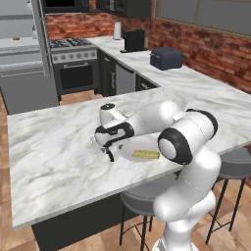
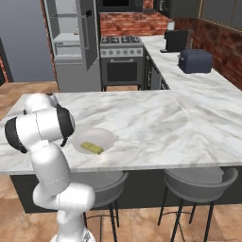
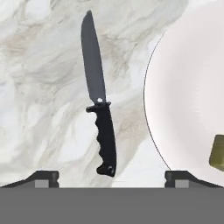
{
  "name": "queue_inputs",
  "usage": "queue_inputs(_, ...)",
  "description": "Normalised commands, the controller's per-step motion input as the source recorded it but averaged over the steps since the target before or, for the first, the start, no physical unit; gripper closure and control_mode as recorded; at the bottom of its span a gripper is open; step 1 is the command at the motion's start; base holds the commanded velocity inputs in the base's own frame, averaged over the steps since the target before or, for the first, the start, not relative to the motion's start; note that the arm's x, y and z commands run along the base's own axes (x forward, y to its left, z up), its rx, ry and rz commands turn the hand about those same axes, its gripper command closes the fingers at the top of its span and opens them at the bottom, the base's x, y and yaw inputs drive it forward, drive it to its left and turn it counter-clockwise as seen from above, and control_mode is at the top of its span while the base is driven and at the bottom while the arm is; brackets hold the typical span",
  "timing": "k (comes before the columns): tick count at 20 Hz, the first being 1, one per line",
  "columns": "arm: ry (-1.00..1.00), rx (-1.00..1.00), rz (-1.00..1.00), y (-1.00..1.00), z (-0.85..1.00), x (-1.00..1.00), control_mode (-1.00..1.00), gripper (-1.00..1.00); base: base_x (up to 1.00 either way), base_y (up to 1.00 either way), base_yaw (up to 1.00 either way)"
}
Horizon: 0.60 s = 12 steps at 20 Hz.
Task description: Retrieve the butter from the fridge and place it on a plate on the dining table. Then retrieve the butter knife by the fridge and place it near the plate.
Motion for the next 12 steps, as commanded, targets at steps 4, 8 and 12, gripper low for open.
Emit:
queue_inputs(4, -0.17, 0.0, 0.0, -0.04, 1.0, -0.46, -1.0, -1.0, 0.0, 0.0, 0.0)
queue_inputs(8, -0.19, 0.0, 0.0, -0.29, 0.94, -0.82, -1.0, -1.0, 0.0, 0.0, 0.0)
queue_inputs(12, -0.14, 0.0, 0.0, -0.53, 0.79, -0.98, -1.0, -1.0, 0.0, 0.0, 0.0)
